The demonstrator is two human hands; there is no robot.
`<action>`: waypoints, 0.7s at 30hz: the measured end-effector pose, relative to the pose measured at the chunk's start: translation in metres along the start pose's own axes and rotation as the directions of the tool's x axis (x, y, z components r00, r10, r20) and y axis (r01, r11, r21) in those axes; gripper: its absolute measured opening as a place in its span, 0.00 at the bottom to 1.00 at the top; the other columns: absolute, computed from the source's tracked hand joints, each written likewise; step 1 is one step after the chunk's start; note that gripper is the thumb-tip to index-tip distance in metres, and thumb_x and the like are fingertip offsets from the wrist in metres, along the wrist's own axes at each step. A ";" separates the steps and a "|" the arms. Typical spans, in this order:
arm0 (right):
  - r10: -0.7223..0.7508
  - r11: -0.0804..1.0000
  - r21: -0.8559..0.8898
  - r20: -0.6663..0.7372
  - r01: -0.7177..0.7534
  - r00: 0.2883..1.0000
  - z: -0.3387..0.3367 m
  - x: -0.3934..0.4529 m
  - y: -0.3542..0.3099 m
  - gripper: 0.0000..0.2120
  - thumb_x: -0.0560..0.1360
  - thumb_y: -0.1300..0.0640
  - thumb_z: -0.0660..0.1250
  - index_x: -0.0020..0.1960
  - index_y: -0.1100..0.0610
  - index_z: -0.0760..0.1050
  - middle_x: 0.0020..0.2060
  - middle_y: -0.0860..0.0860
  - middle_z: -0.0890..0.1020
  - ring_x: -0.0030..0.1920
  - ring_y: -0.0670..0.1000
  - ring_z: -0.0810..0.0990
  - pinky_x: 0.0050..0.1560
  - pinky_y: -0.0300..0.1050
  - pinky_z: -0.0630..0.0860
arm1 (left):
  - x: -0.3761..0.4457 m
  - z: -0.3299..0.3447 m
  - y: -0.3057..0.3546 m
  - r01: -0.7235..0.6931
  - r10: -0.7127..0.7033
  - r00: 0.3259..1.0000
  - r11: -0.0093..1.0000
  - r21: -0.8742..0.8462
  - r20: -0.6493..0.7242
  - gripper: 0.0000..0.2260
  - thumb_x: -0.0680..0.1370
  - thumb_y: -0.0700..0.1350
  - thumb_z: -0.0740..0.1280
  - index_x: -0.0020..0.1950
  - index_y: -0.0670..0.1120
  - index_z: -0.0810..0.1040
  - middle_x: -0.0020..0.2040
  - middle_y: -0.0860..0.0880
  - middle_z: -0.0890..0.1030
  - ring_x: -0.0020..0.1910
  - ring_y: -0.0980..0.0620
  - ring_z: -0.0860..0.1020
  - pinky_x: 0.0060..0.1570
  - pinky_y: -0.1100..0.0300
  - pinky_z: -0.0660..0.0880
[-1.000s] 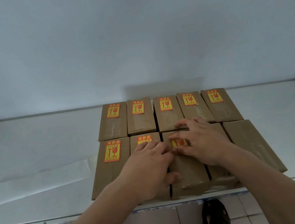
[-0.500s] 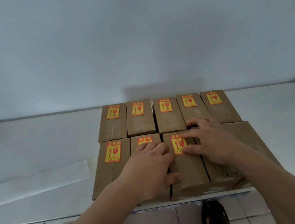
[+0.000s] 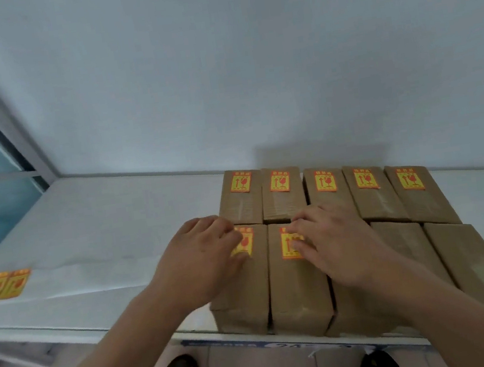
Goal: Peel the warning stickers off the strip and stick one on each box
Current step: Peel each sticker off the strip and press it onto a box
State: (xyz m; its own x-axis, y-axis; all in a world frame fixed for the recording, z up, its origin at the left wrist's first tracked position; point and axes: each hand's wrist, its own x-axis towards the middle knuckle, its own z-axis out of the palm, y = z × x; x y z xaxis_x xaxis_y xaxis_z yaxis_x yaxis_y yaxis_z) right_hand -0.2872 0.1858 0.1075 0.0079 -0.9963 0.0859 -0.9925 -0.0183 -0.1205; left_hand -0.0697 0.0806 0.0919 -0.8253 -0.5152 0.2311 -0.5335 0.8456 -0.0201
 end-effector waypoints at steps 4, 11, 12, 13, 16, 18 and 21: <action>-0.140 0.989 -0.040 -0.021 0.139 0.990 0.007 0.047 -0.053 0.15 0.81 0.46 0.54 0.63 0.45 0.74 0.60 0.42 0.76 0.59 0.47 0.72 0.60 0.45 0.70 | -0.045 -0.006 -0.060 0.212 -0.211 0.977 0.976 0.046 -0.013 0.16 0.75 0.58 0.61 0.49 0.49 0.83 0.49 0.51 0.82 0.49 0.48 0.81 0.50 0.52 0.76; -0.313 0.944 -0.090 0.051 0.317 0.948 0.042 0.134 -0.156 0.16 0.82 0.49 0.52 0.65 0.49 0.74 0.61 0.47 0.76 0.59 0.53 0.72 0.56 0.47 0.70 | -0.121 -0.006 -0.159 0.507 -0.507 0.862 0.861 0.039 -0.016 0.13 0.75 0.56 0.68 0.53 0.49 0.82 0.52 0.50 0.82 0.52 0.47 0.80 0.52 0.52 0.74; -0.332 0.937 -0.088 0.068 0.337 0.941 0.047 0.145 -0.171 0.16 0.82 0.50 0.52 0.65 0.50 0.73 0.61 0.48 0.76 0.59 0.53 0.72 0.55 0.47 0.70 | -0.129 -0.006 -0.171 0.541 -0.541 0.841 0.841 0.025 -0.003 0.14 0.76 0.57 0.66 0.55 0.50 0.82 0.54 0.51 0.81 0.54 0.48 0.79 0.52 0.53 0.73; -0.347 0.932 -0.079 0.078 0.353 0.935 0.053 0.156 -0.187 0.16 0.82 0.50 0.53 0.65 0.50 0.73 0.60 0.48 0.76 0.59 0.53 0.72 0.55 0.47 0.69 | -0.137 -0.005 -0.183 0.575 -0.575 0.818 0.818 0.002 0.004 0.15 0.77 0.58 0.64 0.57 0.51 0.81 0.56 0.52 0.80 0.55 0.49 0.77 0.53 0.53 0.72; -0.367 0.929 -0.015 0.108 0.371 0.924 0.071 0.186 -0.233 0.15 0.82 0.50 0.53 0.64 0.50 0.73 0.59 0.48 0.76 0.58 0.53 0.72 0.51 0.46 0.69 | -0.157 -0.002 -0.220 0.692 -0.695 0.719 0.718 -0.079 -0.008 0.16 0.78 0.58 0.62 0.62 0.52 0.78 0.61 0.55 0.77 0.59 0.51 0.74 0.54 0.55 0.70; -0.367 0.930 0.045 0.135 0.365 0.920 0.087 0.205 -0.262 0.15 0.82 0.50 0.54 0.63 0.50 0.74 0.58 0.49 0.76 0.57 0.53 0.74 0.51 0.47 0.72 | -0.170 0.001 -0.242 0.759 -0.768 0.641 0.635 -0.142 -0.009 0.16 0.78 0.57 0.62 0.62 0.53 0.77 0.61 0.55 0.76 0.59 0.51 0.73 0.52 0.57 0.70; -0.347 0.934 0.159 0.185 0.320 0.920 0.117 0.232 -0.301 0.14 0.81 0.51 0.56 0.63 0.51 0.74 0.56 0.50 0.77 0.56 0.54 0.76 0.53 0.48 0.74 | -0.187 0.013 -0.269 0.834 -0.856 0.516 0.496 -0.241 0.022 0.14 0.79 0.55 0.63 0.61 0.53 0.77 0.61 0.54 0.76 0.59 0.50 0.73 0.51 0.56 0.69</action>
State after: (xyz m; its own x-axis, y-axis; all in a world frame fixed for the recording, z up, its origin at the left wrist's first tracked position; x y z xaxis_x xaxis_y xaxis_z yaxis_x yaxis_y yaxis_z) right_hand 0.0274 -0.0496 0.0483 0.3740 -0.9253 -0.0620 -0.9049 -0.3495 -0.2427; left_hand 0.2262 -0.0525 0.0418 0.0268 -0.9930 0.1149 -0.9084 0.0238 0.4174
